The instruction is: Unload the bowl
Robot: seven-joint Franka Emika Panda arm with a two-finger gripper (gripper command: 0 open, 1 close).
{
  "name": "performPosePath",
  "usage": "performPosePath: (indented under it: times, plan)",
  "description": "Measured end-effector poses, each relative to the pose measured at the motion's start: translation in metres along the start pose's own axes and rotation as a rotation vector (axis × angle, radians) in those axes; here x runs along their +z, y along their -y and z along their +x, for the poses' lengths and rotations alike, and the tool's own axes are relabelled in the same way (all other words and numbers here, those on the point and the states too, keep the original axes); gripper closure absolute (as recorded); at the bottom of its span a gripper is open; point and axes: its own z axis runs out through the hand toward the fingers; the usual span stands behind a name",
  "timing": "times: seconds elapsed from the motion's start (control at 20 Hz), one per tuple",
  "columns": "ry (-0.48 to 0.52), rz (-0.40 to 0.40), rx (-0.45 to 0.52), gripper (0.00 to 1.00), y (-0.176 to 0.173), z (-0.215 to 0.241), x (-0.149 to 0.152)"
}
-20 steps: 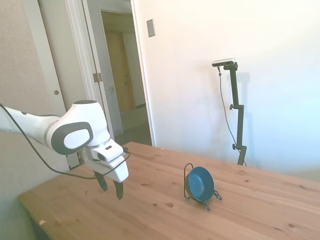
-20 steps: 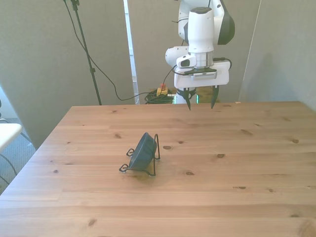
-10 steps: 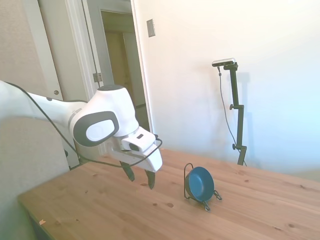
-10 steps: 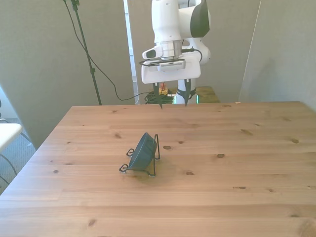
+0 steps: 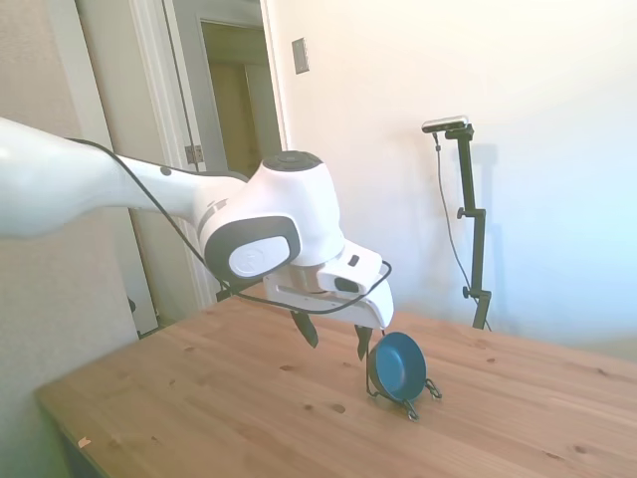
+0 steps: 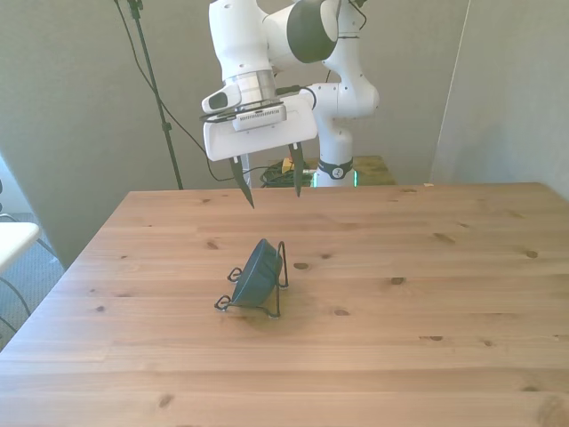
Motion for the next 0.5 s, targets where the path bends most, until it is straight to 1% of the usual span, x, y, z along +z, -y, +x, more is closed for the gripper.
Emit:
performPosePath:
  times: [0.2,0.5]
  plan:
    - [0.021,0.017,-0.071,0.0,-0.012,0.029,0.009]
    - [0.079,0.098,-0.217,0.0,-0.02,0.051,0.021]
